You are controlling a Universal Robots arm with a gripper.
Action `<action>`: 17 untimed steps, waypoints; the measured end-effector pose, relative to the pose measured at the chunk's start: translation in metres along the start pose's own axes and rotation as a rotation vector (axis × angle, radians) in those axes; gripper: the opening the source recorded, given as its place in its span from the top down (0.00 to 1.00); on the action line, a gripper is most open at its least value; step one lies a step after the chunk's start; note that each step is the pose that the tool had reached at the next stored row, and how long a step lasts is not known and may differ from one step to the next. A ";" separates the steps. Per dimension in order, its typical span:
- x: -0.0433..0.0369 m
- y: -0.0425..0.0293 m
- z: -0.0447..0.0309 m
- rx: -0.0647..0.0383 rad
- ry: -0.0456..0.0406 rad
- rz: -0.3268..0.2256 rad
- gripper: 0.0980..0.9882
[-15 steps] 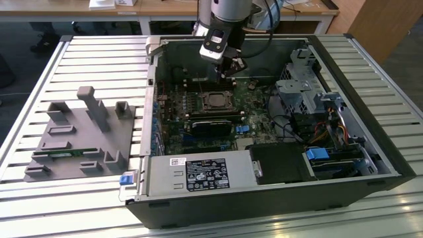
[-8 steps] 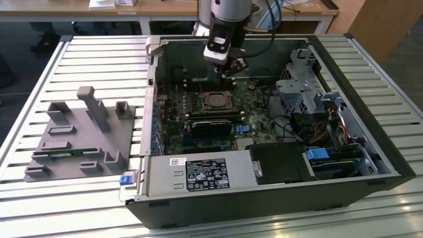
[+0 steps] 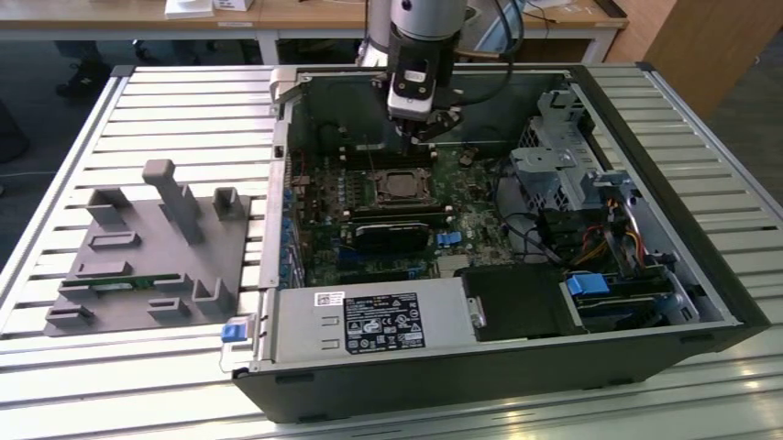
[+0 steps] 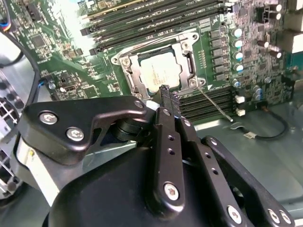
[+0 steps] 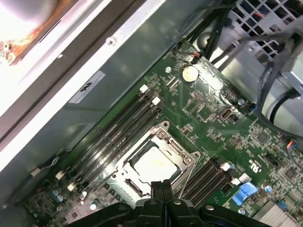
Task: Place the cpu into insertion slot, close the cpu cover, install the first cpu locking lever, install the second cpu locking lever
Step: 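Install the first cpu locking lever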
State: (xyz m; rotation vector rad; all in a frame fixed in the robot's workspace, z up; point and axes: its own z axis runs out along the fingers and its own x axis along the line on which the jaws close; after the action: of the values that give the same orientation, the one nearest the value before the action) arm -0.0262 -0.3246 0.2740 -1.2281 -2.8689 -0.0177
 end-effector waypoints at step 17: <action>0.0000 -0.0001 0.0000 0.002 0.0003 -0.102 0.98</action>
State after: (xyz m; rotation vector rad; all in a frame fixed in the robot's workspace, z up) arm -0.0263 -0.3246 0.2740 -1.0805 -2.9271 -0.0162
